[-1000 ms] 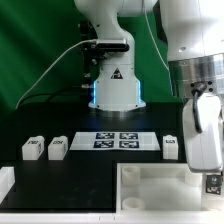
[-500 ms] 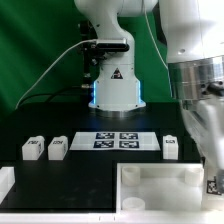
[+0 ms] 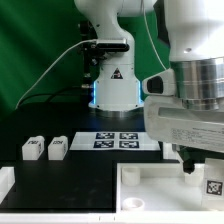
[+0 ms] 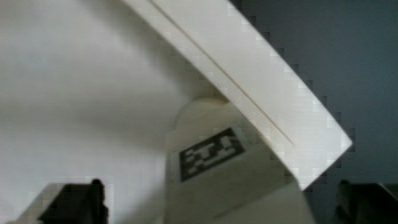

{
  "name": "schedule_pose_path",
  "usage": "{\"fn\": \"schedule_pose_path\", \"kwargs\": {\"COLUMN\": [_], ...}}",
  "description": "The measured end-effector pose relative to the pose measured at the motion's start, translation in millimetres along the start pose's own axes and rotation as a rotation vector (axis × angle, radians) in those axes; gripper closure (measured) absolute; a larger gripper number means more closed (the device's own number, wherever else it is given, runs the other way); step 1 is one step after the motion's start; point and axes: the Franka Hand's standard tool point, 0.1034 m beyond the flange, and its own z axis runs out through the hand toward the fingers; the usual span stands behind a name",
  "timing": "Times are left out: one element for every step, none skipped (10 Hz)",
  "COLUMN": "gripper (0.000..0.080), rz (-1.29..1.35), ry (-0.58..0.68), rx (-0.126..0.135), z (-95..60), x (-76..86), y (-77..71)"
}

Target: Assemble one leg

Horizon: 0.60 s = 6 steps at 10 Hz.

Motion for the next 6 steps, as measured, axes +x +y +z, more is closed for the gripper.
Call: {"fn": "schedule_pose_path", "kwargs": {"gripper": [0.0151,0.0151,0.0151,0.0277,0.0413,0.0413], "rz": [-0.155,-0.271,-0.235,-0.235,-0.234,-0.14], "ry": [-0.011,-0.013,-0.013,-0.013,-0.013,-0.014], "rx": [-0.014,-0.013,-0.013,-0.013,-0.013,-0.01], "z": [-1.9,-1.8,-1.6,-1.6,-1.6,-1.6], "x": [0.7,3.3,3.2,3.4,3.5,2.9], "y": [-1.8,0.7,0.9,1.1,1.1,0.5]}}
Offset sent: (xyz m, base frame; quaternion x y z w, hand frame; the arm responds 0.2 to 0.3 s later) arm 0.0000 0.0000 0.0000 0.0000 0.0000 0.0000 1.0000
